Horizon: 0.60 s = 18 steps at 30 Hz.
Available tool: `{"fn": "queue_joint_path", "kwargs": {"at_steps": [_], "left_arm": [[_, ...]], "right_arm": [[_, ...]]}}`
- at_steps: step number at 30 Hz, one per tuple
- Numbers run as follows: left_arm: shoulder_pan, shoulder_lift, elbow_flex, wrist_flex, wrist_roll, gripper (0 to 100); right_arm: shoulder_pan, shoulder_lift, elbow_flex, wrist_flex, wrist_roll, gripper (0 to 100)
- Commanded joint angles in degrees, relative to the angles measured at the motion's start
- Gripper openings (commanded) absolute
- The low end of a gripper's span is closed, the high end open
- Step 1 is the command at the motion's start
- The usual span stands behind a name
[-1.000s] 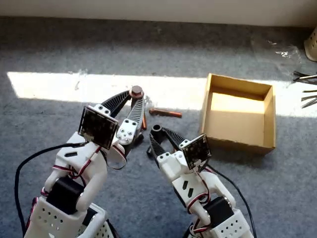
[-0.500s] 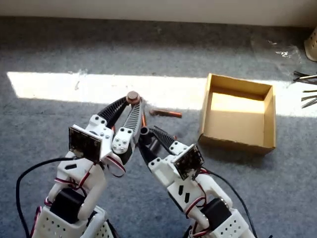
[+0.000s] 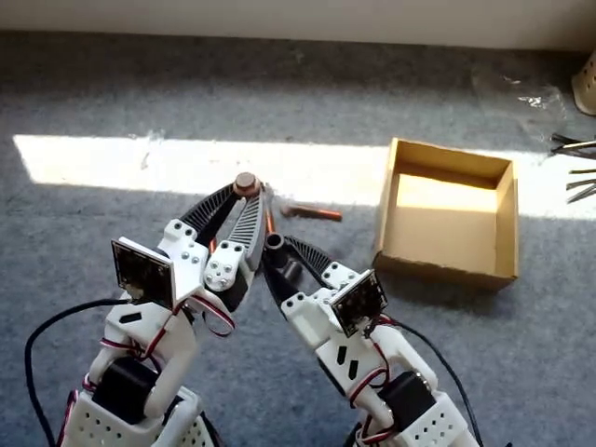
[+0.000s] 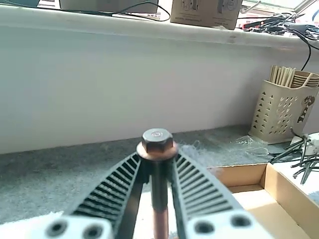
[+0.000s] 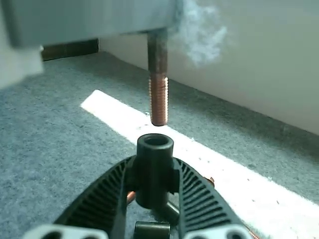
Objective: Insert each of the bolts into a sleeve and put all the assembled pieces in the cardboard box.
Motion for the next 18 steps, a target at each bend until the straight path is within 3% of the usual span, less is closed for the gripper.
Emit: {"fn": "queue_joint_path", "kwargs": {"at_steps": [1, 11, 15, 18], "left_arm": [[0.75, -0.84, -2.33, -2.11, 0.88, 0], [2.68, -0.75, -3.30, -1.76, 4.57, 0], [5.32, -0.84, -3.21, -1.67, 4.31, 0], [5.49, -0.84, -3.21, -1.67, 4.31, 0]], "right_arm": [[1.01, -0.22, 7.08, 0.40, -0.26, 0.5], [4.26, -0.22, 7.08, 2.51, 0.09, 0.5], [4.09, -0.22, 6.81, 2.51, 5.98, 0.5], [4.09, -0.40, 6.73, 2.42, 6.07, 0.5]]}}
